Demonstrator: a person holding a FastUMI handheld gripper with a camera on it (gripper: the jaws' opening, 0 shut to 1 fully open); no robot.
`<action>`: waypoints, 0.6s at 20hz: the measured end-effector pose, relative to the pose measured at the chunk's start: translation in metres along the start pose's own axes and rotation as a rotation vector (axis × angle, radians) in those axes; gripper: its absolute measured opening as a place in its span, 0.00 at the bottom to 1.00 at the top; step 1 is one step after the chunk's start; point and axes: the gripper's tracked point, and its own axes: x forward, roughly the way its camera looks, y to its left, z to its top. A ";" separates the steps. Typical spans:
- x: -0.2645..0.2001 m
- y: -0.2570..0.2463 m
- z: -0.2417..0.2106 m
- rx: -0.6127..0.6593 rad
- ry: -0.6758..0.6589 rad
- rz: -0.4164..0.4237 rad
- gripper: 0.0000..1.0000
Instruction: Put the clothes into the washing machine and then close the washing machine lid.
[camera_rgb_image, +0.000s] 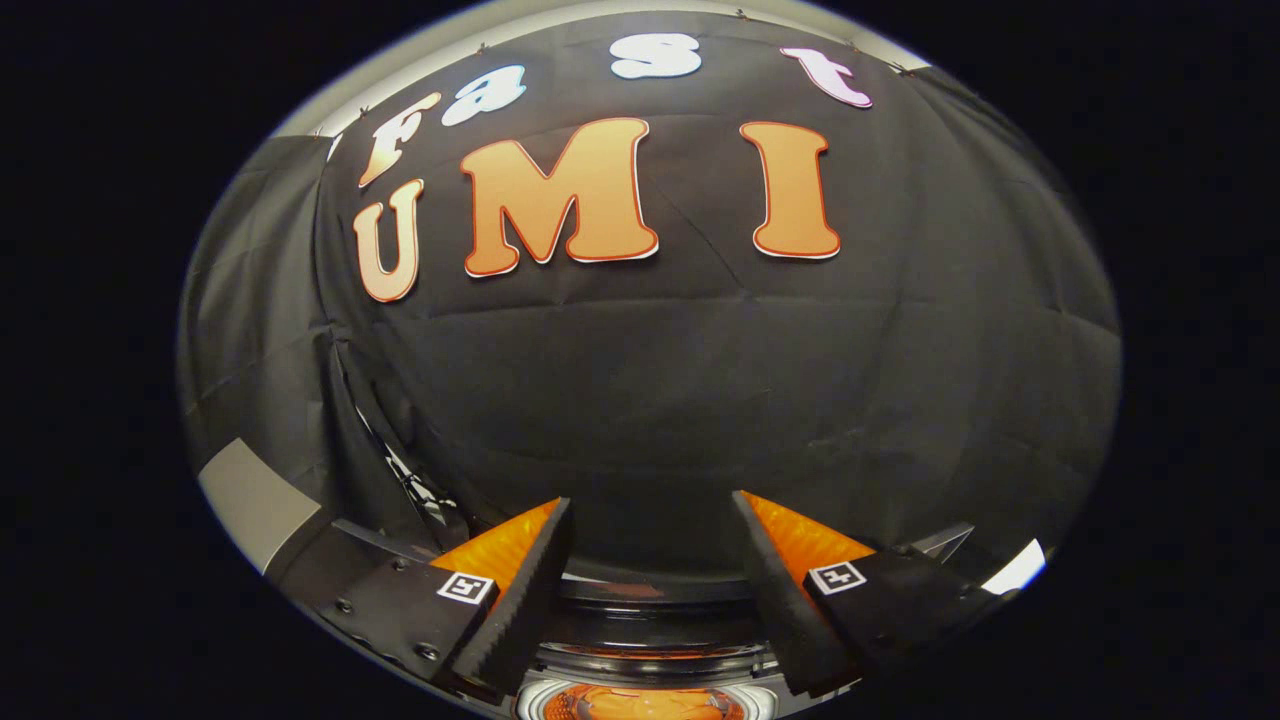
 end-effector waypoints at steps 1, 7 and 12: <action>-0.001 0.000 0.000 0.001 0.000 0.000 0.98; -0.010 -0.002 -0.002 0.003 0.013 0.003 0.99; -0.016 -0.003 -0.004 0.004 0.017 0.007 0.99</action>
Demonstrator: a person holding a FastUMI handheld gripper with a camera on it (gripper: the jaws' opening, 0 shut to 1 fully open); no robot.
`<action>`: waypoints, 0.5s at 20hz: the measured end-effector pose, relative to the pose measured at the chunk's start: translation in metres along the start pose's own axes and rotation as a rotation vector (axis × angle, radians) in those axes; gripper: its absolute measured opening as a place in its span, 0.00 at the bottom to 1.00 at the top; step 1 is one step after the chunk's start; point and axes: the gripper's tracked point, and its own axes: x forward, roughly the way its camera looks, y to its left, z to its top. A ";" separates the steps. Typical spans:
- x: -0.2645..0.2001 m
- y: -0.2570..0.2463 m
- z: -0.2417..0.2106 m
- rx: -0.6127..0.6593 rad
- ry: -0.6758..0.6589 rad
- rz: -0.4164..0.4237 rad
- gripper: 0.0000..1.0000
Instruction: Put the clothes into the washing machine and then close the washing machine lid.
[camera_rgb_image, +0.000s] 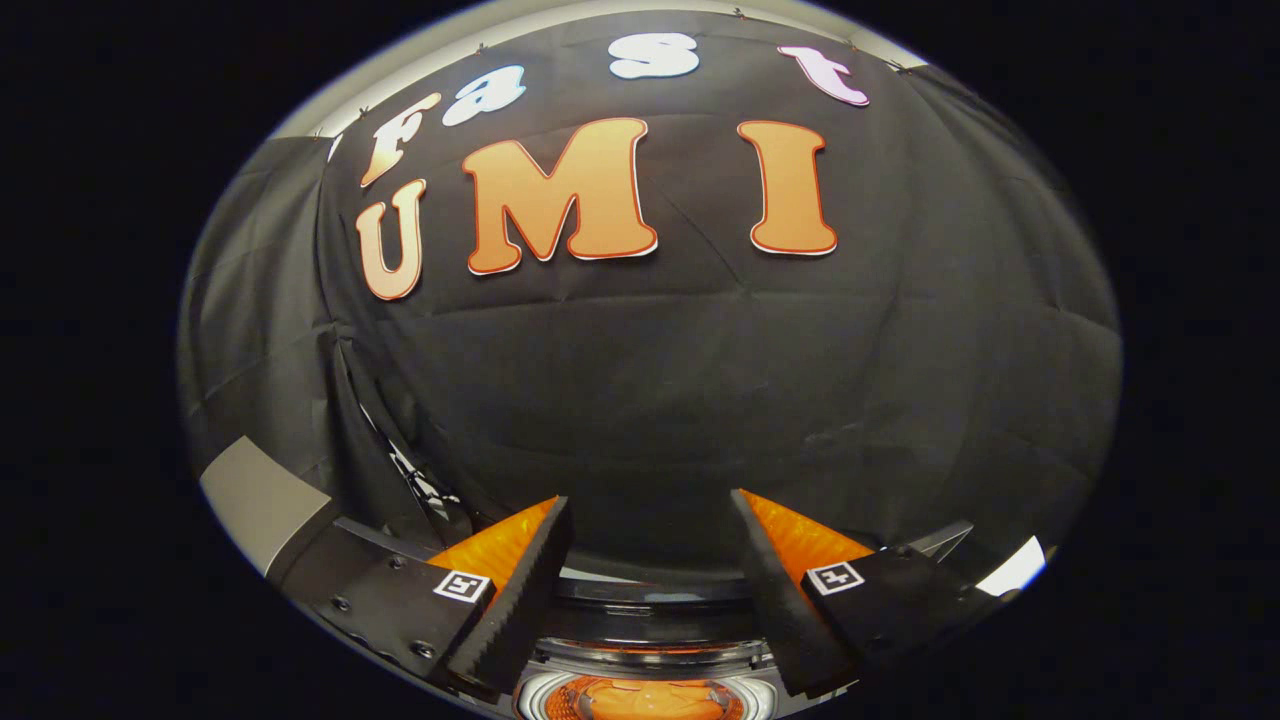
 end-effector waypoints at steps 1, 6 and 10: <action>-0.002 0.000 -0.001 0.000 -0.001 0.001 0.99; -0.024 0.001 -0.008 -0.005 -0.009 0.009 0.99; -0.045 0.003 -0.017 -0.009 -0.009 0.011 0.99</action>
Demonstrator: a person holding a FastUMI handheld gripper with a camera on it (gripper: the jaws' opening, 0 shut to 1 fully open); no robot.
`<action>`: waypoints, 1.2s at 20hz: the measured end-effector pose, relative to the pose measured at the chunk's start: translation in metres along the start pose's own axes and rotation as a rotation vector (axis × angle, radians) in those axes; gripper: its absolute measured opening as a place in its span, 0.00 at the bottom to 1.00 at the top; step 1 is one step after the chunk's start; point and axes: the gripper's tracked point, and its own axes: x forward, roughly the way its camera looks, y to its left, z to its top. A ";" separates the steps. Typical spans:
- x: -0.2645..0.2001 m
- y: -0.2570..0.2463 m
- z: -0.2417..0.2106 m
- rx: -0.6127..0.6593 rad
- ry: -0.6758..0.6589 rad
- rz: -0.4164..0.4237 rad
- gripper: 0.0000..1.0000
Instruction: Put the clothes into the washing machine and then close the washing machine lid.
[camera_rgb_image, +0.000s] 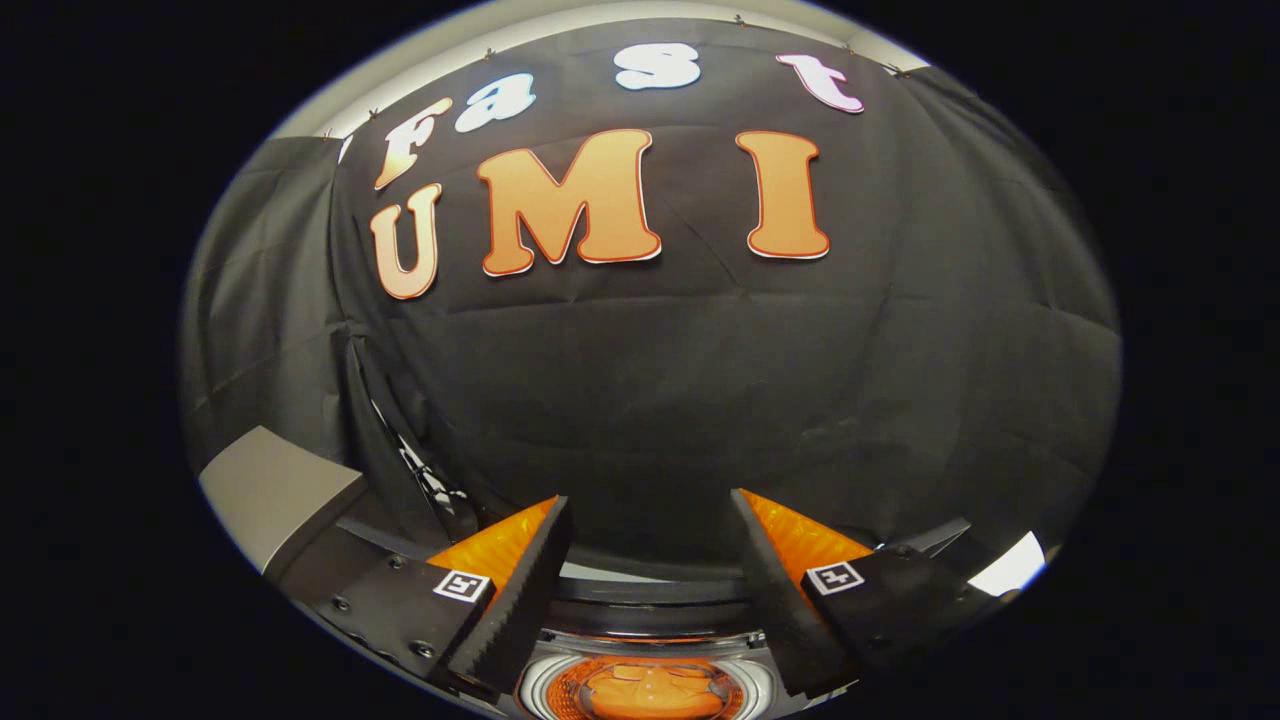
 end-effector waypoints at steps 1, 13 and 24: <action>-0.007 0.001 -0.002 -0.001 0.004 0.000 0.99; -0.068 0.007 -0.045 -0.002 0.019 0.009 0.99; -0.117 -0.012 -0.152 0.083 0.163 -0.008 0.98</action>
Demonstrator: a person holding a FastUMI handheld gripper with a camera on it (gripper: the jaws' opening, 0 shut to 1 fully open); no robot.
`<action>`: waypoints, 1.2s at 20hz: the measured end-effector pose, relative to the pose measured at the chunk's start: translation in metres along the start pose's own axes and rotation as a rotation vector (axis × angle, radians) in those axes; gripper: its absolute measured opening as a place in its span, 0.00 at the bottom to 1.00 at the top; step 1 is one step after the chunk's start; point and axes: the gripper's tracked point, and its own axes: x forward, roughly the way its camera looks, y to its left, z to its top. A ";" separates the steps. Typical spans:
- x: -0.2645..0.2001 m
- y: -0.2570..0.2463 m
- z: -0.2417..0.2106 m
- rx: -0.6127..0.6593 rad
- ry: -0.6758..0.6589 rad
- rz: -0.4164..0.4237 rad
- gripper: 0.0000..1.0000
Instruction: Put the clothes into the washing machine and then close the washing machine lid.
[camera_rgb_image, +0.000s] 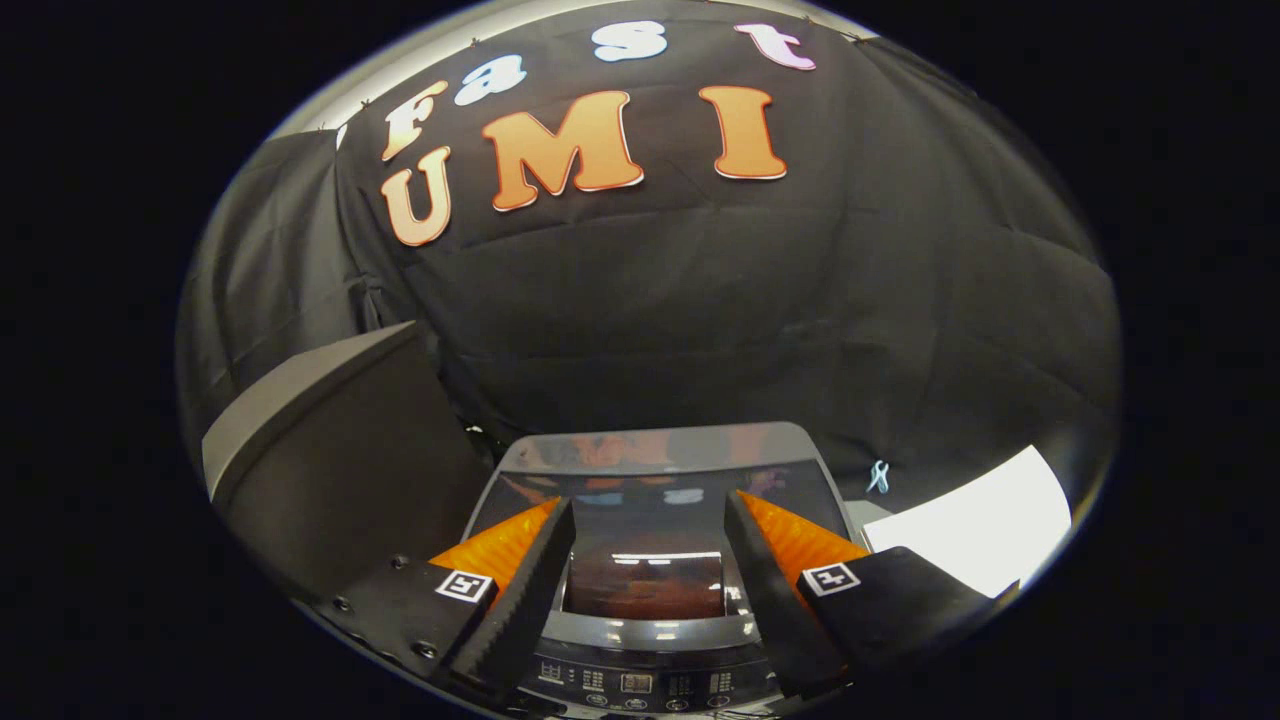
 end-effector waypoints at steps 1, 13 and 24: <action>-0.001 -0.002 -0.001 0.017 -0.001 -0.001 0.98; -0.030 0.010 0.064 0.006 -0.166 0.010 0.97; -0.104 0.055 0.160 -0.011 -0.365 0.103 0.96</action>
